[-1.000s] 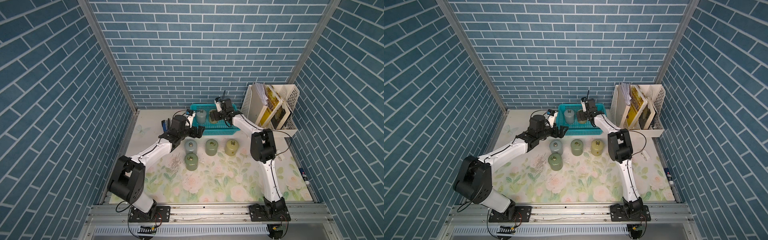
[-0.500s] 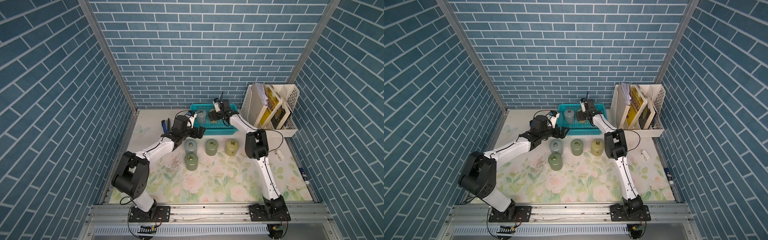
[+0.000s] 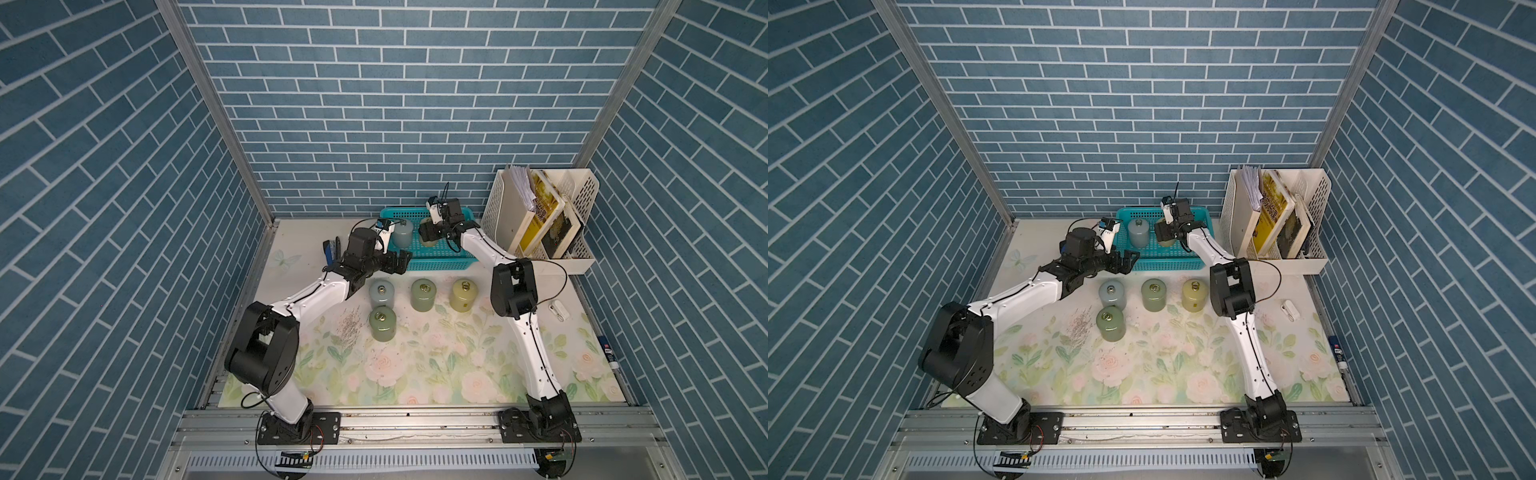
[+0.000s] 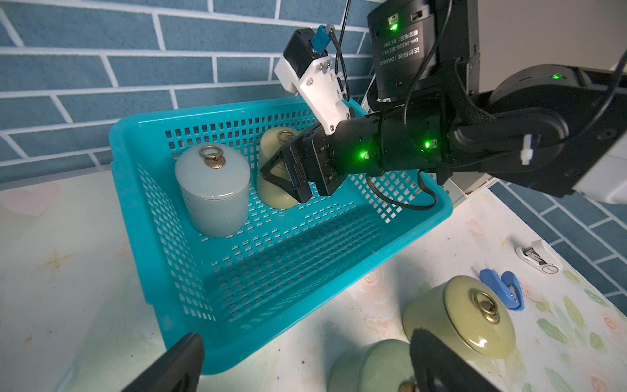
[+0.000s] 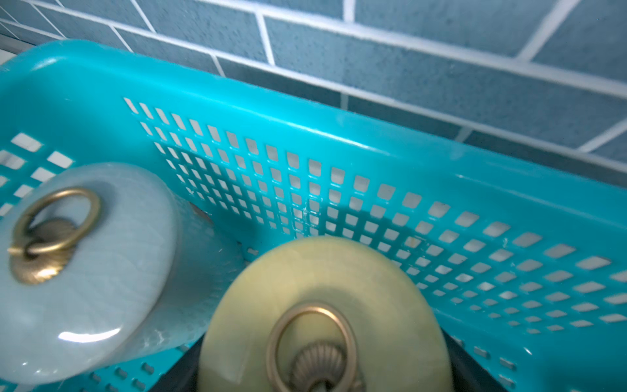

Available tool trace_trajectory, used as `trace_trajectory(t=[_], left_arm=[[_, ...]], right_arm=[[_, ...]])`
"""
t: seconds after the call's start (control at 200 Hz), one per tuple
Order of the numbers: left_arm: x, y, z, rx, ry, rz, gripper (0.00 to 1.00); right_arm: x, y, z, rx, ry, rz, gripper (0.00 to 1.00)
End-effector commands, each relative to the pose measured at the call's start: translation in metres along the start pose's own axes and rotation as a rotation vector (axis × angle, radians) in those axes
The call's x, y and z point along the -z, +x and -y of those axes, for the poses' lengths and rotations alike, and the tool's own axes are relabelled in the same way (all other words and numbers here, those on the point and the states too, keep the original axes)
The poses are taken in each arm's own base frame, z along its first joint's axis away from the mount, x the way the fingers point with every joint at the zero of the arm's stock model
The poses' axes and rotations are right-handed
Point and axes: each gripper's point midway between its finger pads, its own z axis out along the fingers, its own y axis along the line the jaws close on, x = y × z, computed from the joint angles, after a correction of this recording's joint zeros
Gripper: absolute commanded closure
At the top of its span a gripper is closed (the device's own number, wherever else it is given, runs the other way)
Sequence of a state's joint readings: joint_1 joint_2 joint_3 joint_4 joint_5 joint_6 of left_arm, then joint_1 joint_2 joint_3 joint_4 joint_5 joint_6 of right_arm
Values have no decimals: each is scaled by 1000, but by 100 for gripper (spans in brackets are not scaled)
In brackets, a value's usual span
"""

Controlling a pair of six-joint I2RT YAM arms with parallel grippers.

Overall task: Take the tea canister out of the basket
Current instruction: Pick up the tea canister from the basket.

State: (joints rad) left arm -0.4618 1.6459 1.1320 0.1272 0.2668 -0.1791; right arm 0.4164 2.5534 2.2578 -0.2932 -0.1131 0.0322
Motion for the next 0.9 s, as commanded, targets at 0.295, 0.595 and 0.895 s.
trace_trajectory(t=[0.295,0.595,0.895], left_arm=[[26,-27,26,24,107,113,0],[47,-21,15,8,33,106,0],[71,-18,8,13,2,115,0]], right_arm=[[93,-47,-32,34,-5,134,100],[182,-75,-83,147,-6,254,100],[267,-51,-148,216,-110,341,100]])
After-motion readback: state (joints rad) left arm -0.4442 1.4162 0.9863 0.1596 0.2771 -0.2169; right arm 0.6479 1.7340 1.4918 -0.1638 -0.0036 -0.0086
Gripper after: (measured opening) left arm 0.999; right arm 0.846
